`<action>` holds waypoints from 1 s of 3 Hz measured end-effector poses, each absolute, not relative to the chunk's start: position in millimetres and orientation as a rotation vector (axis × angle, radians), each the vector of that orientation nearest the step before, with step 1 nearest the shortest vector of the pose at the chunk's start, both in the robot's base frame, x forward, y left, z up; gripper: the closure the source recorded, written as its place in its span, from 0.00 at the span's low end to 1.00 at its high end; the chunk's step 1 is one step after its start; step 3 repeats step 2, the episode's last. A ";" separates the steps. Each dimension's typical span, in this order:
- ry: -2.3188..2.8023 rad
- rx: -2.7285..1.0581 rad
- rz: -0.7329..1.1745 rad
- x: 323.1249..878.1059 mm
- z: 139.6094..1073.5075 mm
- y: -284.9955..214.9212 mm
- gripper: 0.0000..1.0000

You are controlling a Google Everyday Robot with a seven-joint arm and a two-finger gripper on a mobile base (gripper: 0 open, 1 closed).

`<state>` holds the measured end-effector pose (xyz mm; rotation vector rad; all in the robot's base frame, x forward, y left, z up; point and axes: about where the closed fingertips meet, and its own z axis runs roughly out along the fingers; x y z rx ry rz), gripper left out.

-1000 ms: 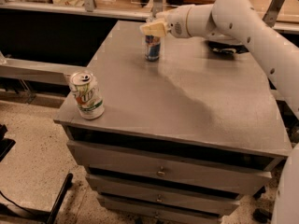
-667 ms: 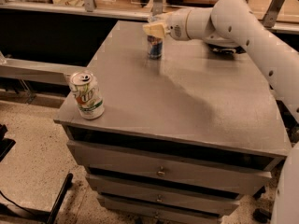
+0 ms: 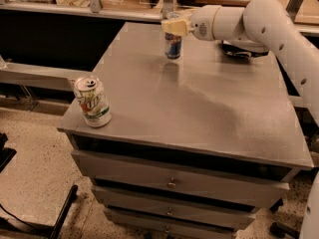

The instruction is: Pick redbull can

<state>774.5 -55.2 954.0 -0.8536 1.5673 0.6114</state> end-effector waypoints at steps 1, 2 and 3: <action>1.475 -0.877 0.549 761.3 1003.9 -79.0 1.00; 1.475 -0.877 0.549 761.3 1003.9 -78.9 1.00; 1.475 -0.877 0.549 761.3 1003.9 -78.9 1.00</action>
Offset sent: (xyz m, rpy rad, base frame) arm -0.0103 -0.0183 0.0372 -0.0046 -0.0782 -0.0012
